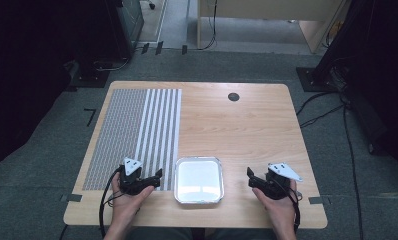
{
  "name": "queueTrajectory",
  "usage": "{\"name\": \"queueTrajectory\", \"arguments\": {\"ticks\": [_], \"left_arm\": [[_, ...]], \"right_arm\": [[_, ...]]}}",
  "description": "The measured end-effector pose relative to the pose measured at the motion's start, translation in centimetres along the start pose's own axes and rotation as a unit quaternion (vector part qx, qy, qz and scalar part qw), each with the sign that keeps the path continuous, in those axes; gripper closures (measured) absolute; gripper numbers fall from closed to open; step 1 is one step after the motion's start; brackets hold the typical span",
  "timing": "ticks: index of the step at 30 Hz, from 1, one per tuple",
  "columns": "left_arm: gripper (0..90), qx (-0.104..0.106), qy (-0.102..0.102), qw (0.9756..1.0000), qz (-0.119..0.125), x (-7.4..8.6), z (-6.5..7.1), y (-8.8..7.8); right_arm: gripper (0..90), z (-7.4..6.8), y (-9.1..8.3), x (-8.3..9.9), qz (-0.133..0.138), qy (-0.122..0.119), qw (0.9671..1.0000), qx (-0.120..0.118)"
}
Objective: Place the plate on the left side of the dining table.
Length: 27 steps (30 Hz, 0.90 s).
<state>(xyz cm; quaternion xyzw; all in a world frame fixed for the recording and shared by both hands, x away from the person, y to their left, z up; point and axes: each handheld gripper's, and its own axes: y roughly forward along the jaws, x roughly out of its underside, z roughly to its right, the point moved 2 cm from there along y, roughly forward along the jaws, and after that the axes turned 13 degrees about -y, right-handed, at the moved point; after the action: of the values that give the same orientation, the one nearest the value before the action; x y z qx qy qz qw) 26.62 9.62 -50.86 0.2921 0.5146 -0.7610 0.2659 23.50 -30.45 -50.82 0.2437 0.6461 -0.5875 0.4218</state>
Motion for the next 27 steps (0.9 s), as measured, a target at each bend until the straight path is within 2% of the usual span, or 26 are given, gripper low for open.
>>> {"name": "queueTrajectory", "arguments": {"ticks": [2,5,6,8,9,10,12,13,16,21,27], "left_arm": [[15.1,0.002,-0.001,1.0000,-0.001,0.0,0.2,0.0],[17.9,0.007,-0.007,0.9999,-0.005,0.2,0.6,0.1],[23.1,0.009,-0.011,0.9999,-0.004,0.2,0.9,0.0],[25.3,0.016,-0.015,0.9998,-0.004,0.3,1.1,0.0],[26.2,0.016,-0.015,0.9998,-0.004,0.3,1.1,0.0],[28.4,0.025,-0.018,0.9995,-0.004,0.4,1.4,-0.1],[30.7,0.029,-0.018,0.9994,-0.003,0.4,1.5,-0.1],[31.6,0.031,-0.020,0.9993,0.000,0.5,1.9,-0.3],[35.6,0.039,-0.019,0.9991,0.004,0.6,2.4,-0.5],[48.0,0.048,-0.018,0.9987,0.005,1.2,3.2,-0.9],[52.6,0.063,-0.015,0.9979,0.003,1.9,4.4,-1.4]], "right_arm": [[21.5,-0.2,0.0,0.0,0.001,-0.002,1.0000,-0.001],[27.4,-0.8,0.0,-0.1,0.005,-0.001,1.0000,-0.004],[31.5,-1.1,-0.1,-0.1,0.010,0.001,0.9999,-0.008],[39.5,-1.3,-0.1,-0.1,0.016,0.009,0.9997,-0.018],[39.5,-1.3,-0.1,-0.1,0.016,0.009,0.9997,-0.018],[45.8,-1.5,-0.1,-0.1,0.022,0.021,0.9992,-0.026],[48.1,-1.7,-0.1,-0.1,0.023,0.023,0.9991,-0.028],[52.1,-2.1,-0.1,-0.1,0.026,0.027,0.9987,-0.034],[55.3,-2.8,0.1,-0.2,0.028,0.026,0.9984,-0.041],[60.1,-3.7,0.2,-0.3,0.026,0.019,0.9982,-0.049],[64.5,-4.0,0.3,-0.8,0.031,0.044,0.9971,-0.054]]}}
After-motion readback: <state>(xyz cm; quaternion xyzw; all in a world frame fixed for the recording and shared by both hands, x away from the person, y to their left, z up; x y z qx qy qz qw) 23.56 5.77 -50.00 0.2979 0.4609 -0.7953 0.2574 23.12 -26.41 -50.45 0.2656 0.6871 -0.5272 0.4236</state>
